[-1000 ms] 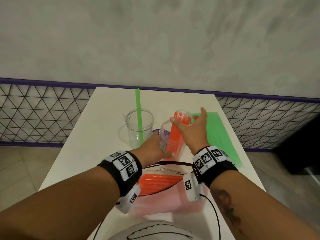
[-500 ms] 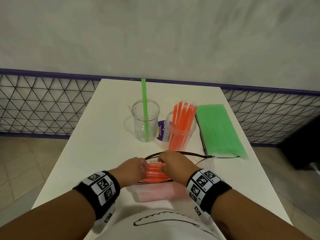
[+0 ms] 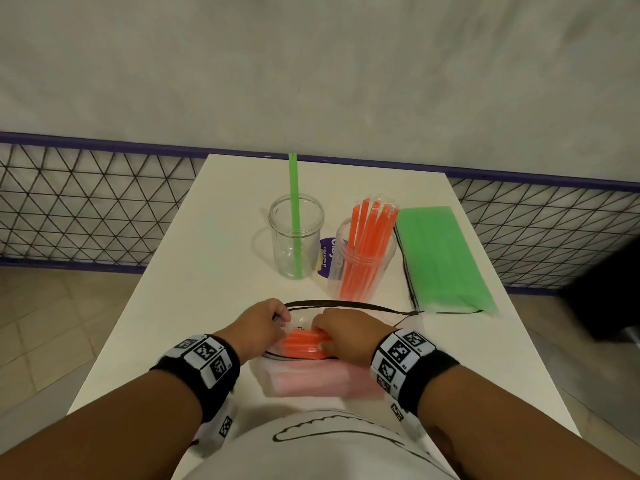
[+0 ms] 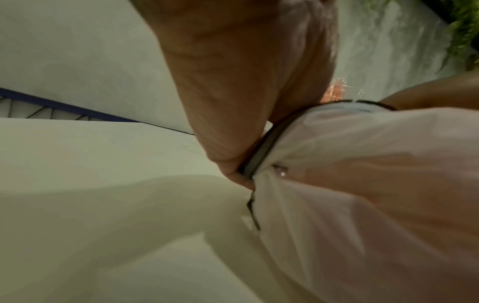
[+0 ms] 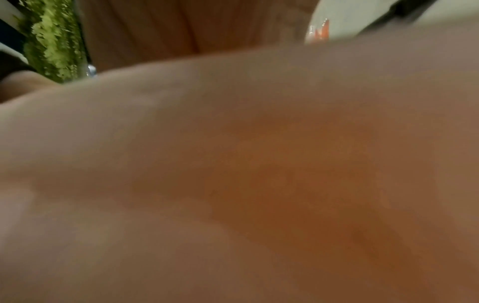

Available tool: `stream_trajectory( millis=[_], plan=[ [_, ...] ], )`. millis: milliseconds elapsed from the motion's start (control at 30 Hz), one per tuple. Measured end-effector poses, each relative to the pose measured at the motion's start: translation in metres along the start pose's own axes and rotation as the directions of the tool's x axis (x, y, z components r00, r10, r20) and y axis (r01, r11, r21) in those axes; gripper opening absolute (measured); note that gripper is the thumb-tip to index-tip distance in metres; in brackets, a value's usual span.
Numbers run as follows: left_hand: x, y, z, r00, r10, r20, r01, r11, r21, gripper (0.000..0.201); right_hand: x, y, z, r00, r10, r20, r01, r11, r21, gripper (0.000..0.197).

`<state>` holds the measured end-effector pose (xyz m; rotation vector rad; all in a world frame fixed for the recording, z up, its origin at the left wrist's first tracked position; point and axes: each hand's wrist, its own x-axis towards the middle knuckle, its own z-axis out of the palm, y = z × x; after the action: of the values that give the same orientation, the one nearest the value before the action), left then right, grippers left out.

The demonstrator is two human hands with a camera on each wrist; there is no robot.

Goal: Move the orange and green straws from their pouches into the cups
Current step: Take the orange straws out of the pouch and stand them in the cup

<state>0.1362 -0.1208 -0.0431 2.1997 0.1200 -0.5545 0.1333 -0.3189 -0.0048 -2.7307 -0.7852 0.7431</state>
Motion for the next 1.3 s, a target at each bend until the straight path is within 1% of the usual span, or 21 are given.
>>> stream_trajectory(
  millis=[67,133,233,333,400,433,567,633,700,733,767,833,933,1000,1033,1100,1167,1200,1233,1267,1300],
  plan=[
    [0.003,-0.003,0.0,0.999,-0.039,0.012,0.04,0.998,-0.048,0.031,0.0,-0.003,0.0,1.0,-0.014,-0.01,0.014,0.999,-0.029,0.018],
    [0.004,-0.004,0.003,0.997,-0.076,0.021,0.078,0.99,-0.118,0.035,0.001,-0.007,0.001,1.0,-0.025,-0.009,0.025,0.997,-0.067,0.022],
    [0.005,-0.003,0.007,0.994,-0.109,0.025,0.112,0.969,-0.219,0.033,0.002,-0.01,0.004,0.997,-0.059,-0.042,0.056,0.995,-0.084,0.028],
    [0.006,-0.001,0.005,0.995,-0.103,0.015,0.104,0.96,-0.26,0.031,0.005,-0.01,0.006,0.992,-0.093,-0.08,0.087,0.993,-0.077,0.017],
    [0.007,0.0,0.001,0.996,-0.089,0.03,0.094,0.956,-0.278,0.033,0.005,-0.009,0.006,0.991,-0.076,-0.109,0.071,0.996,-0.049,0.006],
    [0.007,-0.001,0.0,0.995,-0.084,0.046,0.094,0.955,-0.283,0.036,0.005,-0.008,0.005,0.991,-0.057,-0.121,0.053,0.998,-0.033,0.004],
    [0.007,-0.003,-0.004,0.99,-0.106,0.088,0.127,0.954,-0.271,0.038,0.003,-0.001,0.002,0.982,0.026,-0.185,-0.005,0.994,0.11,0.007],
    [0.005,-0.001,-0.006,0.989,-0.101,0.107,0.12,0.974,-0.193,0.033,0.002,0.002,-0.003,0.974,0.076,-0.213,-0.026,0.974,0.227,0.01],
    [0.002,0.001,-0.009,0.991,-0.058,0.124,0.052,0.998,0.044,0.023,0.001,0.003,-0.012,0.973,0.095,-0.211,-0.022,0.945,0.326,0.008],
    [0.0,0.003,-0.011,0.991,-0.036,0.127,0.015,0.987,0.161,0.021,-0.001,0.003,-0.018,0.973,0.105,-0.205,-0.021,0.927,0.375,0.008],
    [-0.001,0.005,-0.012,0.992,-0.004,0.123,-0.025,0.971,0.236,0.02,-0.003,0.003,-0.026,0.972,0.117,-0.204,-0.019,0.903,0.429,0.009],
    [-0.001,0.01,-0.016,0.992,0.074,0.102,-0.1,0.956,0.276,0.023,-0.011,0.001,-0.045,0.962,0.141,-0.233,0.003,0.85,0.527,0.012],
    [-0.001,0.027,-0.026,0.993,0.116,0.016,-0.117,0.978,0.173,0.023,-0.03,-0.003,-0.079,0.929,0.205,-0.309,0.052,0.754,0.655,0.015],
    [0.002,0.044,-0.031,0.989,0.147,-0.009,-0.146,0.984,0.103,0.034,-0.042,-0.004,-0.101,0.89,0.259,-0.376,0.149,0.615,0.775,0.012],
    [0.002,0.053,-0.032,0.985,0.171,-0.01,-0.17,0.984,0.049,0.043,-0.047,-0.003,-0.111,0.857,0.288,-0.428,0.223,0.54,0.811,0.012],
    [0.002,0.073,-0.032,0.975,0.221,-0.002,-0.221,0.974,-0.058,0.06,-0.052,-0.001,-0.129,0.751,0.354,-0.557,0.408,0.415,0.813,0.016],
    [0.003,0.093,-0.03,0.964,0.265,0.007,-0.262,0.959,-0.11,0.067,-0.057,-0.001,-0.146,0.612,0.42,-0.67,0.595,0.313,0.74,0.013],
    [0.004,0.103,-0.029,0.958,0.286,0.006,-0.284,0.952,-0.116,0.069,-0.058,0.0,-0.152,0.536,0.447,-0.716,0.667,0.296,0.684,0.012],
    [0.005,0.112,-0.028,0.953,0.304,0.0,-0.302,0.947,-0.108,0.07,-0.058,0.001,-0.156,0.468,0.47,-0.749,0.712,0.303,0.634,0.011],
    [0.007,0.12,-0.026,0.949,0.316,-0.008,-0.315,0.944,-0.1,0.072,-0.055,0.003,-0.157,0.421,0.488,-0.765,0.729,0.32,0.605,0.011],
    [0.009,0.125,-0.024,0.947,0.321,-0.01,-0.32,0.943,-0.095,0.075,-0.053,0.004,-0.157,0.397,0.504,-0.767,0.726,0.339,0.599,0.011]
  ],
)
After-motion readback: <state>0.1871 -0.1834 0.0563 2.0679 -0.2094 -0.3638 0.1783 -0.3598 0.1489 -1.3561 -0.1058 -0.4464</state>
